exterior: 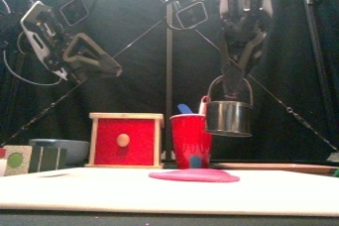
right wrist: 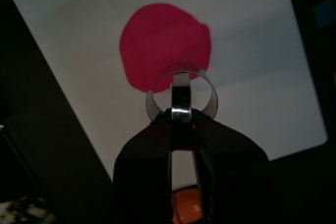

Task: Get the cutter from the drawer then cut the dough then place the extra dough in the bowl
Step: Cut the dough

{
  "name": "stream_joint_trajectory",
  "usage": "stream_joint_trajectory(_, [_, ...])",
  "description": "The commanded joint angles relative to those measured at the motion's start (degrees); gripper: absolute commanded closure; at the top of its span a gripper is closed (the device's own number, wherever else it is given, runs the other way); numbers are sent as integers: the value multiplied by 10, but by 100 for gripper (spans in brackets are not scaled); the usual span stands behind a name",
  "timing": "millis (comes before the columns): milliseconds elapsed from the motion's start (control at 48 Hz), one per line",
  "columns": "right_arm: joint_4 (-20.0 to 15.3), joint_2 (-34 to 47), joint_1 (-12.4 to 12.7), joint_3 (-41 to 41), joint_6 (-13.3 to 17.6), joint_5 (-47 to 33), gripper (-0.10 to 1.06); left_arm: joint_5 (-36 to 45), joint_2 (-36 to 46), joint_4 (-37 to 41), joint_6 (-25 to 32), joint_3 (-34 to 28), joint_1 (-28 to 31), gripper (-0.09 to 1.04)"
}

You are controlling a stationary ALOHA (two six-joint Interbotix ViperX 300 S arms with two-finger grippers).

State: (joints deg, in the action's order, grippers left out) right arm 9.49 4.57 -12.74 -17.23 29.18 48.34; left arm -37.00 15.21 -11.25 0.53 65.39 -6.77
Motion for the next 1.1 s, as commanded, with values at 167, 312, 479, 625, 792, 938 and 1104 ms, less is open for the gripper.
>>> stream_joint_trajectory(167, [-81, 38, 9, 65, -120, 11, 57, -6, 5, -12, 0, 1, 2, 41])
stream_joint_trajectory(312, [-76, 56, 22, 77, -138, 13, 57, -6, 5, -17, 0, 6, 2, 41])
stream_joint_trajectory(479, [-62, 67, 35, 79, -138, 12, 57, -6, 6, -24, 0, 11, 2, 41])
stream_joint_trajectory(625, [-63, 73, 40, 77, -139, 12, 57, -6, 6, -26, 0, 16, 2, 41])
stream_joint_trajectory(792, [-72, 76, 41, 79, -139, 9, 57, -6, 6, -28, 0, 18, 4, 41])
stream_joint_trajectory(938, [-76, 76, 42, 82, -138, 8, 57, -6, 7, -29, 0, 18, 7, 41])
stream_joint_trajectory(1104, [-75, 78, 47, 83, -138, 2, 57, -6, 6, -29, -1, 20, 7, 41])
